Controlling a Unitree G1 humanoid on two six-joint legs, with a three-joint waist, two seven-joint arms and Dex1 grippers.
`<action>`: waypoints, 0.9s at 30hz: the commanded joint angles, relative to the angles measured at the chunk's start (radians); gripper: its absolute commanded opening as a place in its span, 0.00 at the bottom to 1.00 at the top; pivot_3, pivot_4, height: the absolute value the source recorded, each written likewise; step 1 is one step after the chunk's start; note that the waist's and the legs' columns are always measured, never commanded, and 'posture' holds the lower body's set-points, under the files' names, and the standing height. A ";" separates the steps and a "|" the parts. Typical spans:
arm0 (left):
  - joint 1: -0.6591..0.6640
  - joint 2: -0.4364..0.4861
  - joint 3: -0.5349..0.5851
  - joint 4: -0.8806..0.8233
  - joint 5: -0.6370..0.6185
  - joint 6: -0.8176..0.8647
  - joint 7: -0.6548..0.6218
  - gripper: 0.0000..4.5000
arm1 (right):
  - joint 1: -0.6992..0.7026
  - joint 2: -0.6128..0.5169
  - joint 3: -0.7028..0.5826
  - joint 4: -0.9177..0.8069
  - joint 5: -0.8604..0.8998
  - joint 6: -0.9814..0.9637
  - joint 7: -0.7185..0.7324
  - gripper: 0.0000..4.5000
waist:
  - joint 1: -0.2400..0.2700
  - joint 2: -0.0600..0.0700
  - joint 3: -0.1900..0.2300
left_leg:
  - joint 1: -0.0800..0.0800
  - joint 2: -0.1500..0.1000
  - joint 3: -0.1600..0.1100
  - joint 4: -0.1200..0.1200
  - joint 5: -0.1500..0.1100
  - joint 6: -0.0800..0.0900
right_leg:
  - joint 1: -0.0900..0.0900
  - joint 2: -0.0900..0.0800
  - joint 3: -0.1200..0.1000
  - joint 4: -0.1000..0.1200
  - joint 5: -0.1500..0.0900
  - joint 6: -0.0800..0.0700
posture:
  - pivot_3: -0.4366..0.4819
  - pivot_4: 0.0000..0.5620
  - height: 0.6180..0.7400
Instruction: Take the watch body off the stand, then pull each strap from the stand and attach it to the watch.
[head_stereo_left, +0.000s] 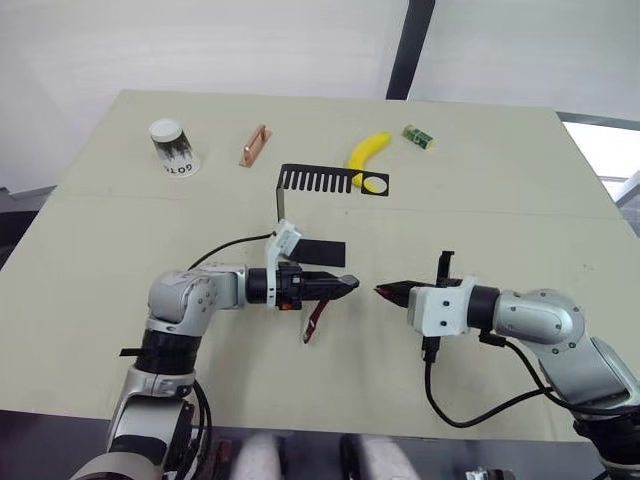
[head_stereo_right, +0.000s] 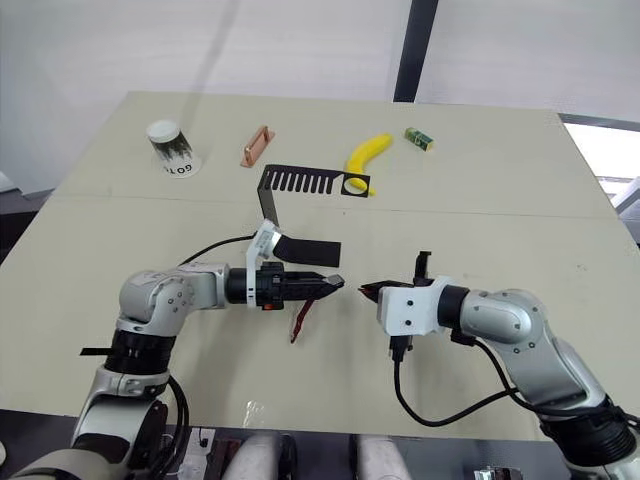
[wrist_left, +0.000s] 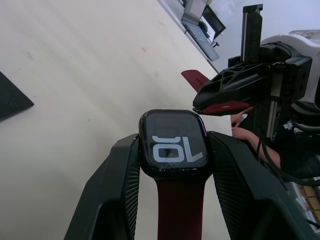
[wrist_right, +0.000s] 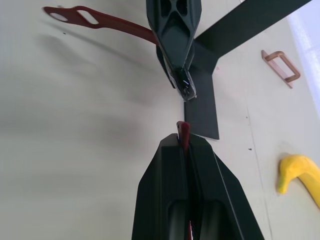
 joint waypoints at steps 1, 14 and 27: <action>-0.009 0.000 0.021 -0.039 -0.042 0.017 0.014 0.36 | -0.016 0.017 -0.001 -0.013 -0.027 -0.013 -0.025 0.00 | 0.000 0.000 0.000 | 0.000 0.000 0.000 0.000 0.000 0.000 | 0.000 0.000 0.000 0.000 0.000 0.000 | 0.48 0.27 1.00; -0.040 -0.007 0.011 0.003 -0.053 0.011 0.037 0.36 | -0.014 0.052 -0.017 -0.054 -0.019 -0.010 -0.012 0.00 | 0.002 0.000 0.000 | 0.000 0.000 0.000 0.001 0.000 0.000 | 0.000 0.000 0.000 0.001 0.000 0.000 | 0.48 0.27 1.00; -0.036 0.046 0.018 0.047 -0.079 -0.001 -0.040 0.36 | -0.001 0.043 -0.034 -0.068 -0.010 -0.005 -0.003 0.00 | 0.000 0.000 0.000 | 0.000 0.000 0.000 0.001 0.000 0.000 | 0.000 0.000 0.000 0.001 0.000 0.000 | 0.48 0.27 1.00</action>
